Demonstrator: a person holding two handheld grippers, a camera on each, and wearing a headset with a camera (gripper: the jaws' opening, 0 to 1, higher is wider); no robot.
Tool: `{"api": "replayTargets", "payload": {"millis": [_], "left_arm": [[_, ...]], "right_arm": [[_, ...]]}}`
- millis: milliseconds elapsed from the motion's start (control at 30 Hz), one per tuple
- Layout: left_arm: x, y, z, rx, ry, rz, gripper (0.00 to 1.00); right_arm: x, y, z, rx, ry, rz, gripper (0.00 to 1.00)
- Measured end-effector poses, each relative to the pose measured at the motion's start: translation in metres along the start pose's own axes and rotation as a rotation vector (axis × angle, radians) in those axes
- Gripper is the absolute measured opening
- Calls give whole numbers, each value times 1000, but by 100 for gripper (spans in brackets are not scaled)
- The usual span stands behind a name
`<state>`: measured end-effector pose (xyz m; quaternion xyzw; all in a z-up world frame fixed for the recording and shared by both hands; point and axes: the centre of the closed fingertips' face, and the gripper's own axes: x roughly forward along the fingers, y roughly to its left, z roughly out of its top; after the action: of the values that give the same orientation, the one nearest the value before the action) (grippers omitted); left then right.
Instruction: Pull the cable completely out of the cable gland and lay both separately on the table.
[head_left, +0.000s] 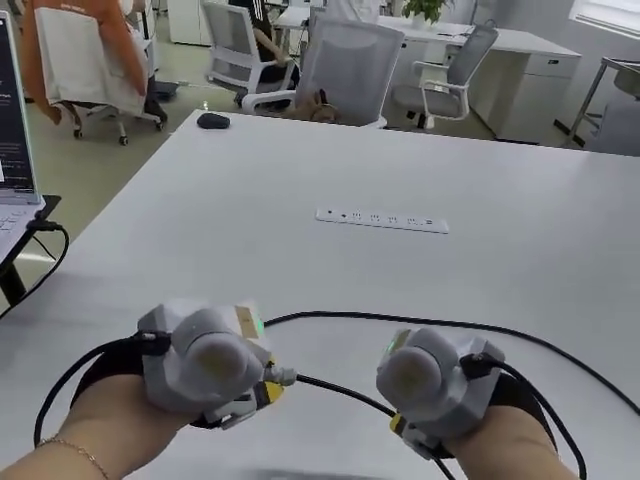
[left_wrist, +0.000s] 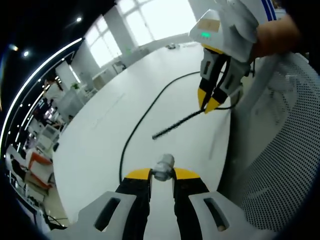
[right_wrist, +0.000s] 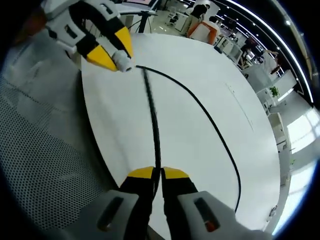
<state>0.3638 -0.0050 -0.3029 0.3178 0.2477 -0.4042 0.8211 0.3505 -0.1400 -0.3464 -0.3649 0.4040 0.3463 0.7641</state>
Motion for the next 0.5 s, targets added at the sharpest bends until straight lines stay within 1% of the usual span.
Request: {"api": "replayTargets", "payload": {"millis": [33, 67, 133, 167, 200, 233, 267, 300, 333, 367, 400, 433, 467, 500], "left_arm": [[0, 0, -1, -4, 0, 0, 17], [-1, -1, -1, -4, 1, -4, 17], [0, -4, 0, 10, 2, -15, 17], [1, -6, 1, 14, 2, -21, 17], [2, -7, 2, 20, 2, -26, 17], [2, -7, 2, 24, 3, -28, 17], [2, -7, 1, 26, 5, -29, 17], [2, -7, 1, 25, 4, -30, 17], [2, -8, 0, 20, 5, -35, 17], [3, -9, -1, 14, 9, -44, 17], [3, -11, -3, 21, 13, -50, 17], [4, -13, -3, 31, 18, -53, 17], [4, -13, -3, 32, 18, -55, 17], [5, -14, -2, 35, 16, -60, 17]], "right_arm": [[-1, -2, 2, 20, -13, -2, 4], [-4, -5, 7, 49, -50, -7, 4], [-11, -12, 16, 78, -108, -25, 4], [-13, -16, 20, 84, -126, -34, 4], [-17, -19, 29, 110, -165, -26, 4], [-22, -23, 37, 113, -194, -29, 4], [-27, -30, 48, 105, -230, -44, 4], [-34, -38, 62, 88, -268, -45, 4], [-42, -47, 80, 100, -314, -41, 4], [-44, -52, 86, 106, -332, -42, 4], [-53, -66, 106, 101, -391, -56, 4], [-58, -76, 118, 93, -423, -67, 4], [-63, -90, 133, 88, -447, -74, 4], [-65, -100, 141, 84, -455, -80, 4]]}}
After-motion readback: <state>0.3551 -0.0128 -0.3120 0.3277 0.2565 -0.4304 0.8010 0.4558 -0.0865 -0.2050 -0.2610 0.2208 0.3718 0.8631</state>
